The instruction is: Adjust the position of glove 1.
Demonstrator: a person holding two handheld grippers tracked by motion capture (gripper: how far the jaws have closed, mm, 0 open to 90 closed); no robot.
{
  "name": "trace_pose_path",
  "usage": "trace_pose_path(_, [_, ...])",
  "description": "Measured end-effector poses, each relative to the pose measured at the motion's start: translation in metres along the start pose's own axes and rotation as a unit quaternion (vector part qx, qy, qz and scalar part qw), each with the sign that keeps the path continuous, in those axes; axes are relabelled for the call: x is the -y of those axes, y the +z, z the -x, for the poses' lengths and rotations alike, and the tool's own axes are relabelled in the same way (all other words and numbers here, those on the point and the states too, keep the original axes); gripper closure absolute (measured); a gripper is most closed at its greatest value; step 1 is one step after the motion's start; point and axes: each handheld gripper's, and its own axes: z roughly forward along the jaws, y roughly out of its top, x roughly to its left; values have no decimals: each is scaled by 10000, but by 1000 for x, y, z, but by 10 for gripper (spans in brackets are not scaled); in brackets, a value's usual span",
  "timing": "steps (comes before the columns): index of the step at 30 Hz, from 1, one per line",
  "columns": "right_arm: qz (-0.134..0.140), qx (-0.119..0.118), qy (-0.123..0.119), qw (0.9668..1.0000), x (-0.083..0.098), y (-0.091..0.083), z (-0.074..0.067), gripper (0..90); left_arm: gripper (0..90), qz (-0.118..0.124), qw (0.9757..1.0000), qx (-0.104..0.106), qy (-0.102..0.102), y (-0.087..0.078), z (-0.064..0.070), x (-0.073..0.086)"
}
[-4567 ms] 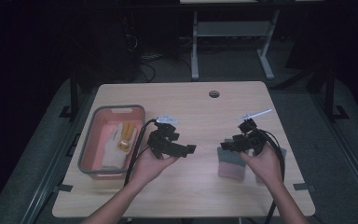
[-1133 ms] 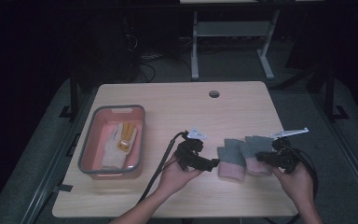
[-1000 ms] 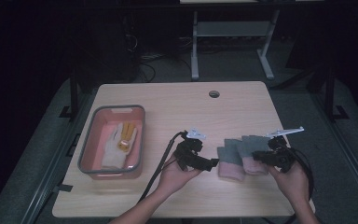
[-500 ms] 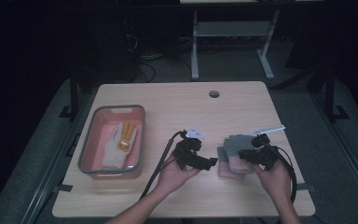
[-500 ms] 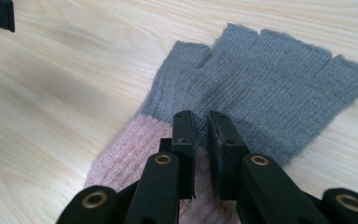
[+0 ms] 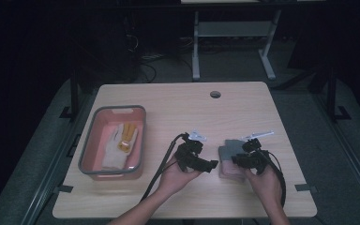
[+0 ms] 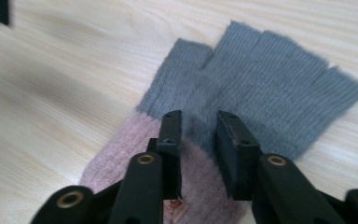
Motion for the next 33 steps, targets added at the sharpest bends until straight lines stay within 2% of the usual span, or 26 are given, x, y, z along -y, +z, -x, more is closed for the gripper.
trace_pose_path(3, [102, -19, 39, 9999, 1, -6, 2, 693, 254, -43, 10000, -10, 6, 5, 2, 1])
trace_pose_path(6, [312, -56, 61, 9995, 5, -18, 11, 703, 287, -104, 9999, 54, -46, 12, 4, 1])
trace_pose_path(9, [274, -54, 124, 9995, 11, -25, 17, 762, 337, -165, 9997, 142, -134, 20, 5, 1])
trace_pose_path(14, [211, -67, 147, 9996, 25, -27, 27, 800, 396, -197, 9984, 357, -379, 32, 6, 0])
trace_pose_path(17, [61, -103, 186, 9998, 31, -26, 27, 815, 399, -266, 9971, 486, -517, 40, 7, 0])
trace_pose_path(23, [67, -261, 175, 9995, 37, -23, 25, 807, 383, -308, 9951, 621, -708, 48, 7, 0])
trace_pose_path(29, [25, -483, 103, 9988, 39, -19, 22, 785, 361, -433, 9941, 597, -792, 53, 6, 2])
trace_pose_path(31, [30, -476, 88, 9988, 39, -17, 22, 771, 360, -455, 9938, 597, -823, 55, 5, 2])
trace_pose_path(33, [73, -485, 173, 9986, 39, -18, 24, 727, 361, -505, 9933, 598, -852, 55, 4, 2])
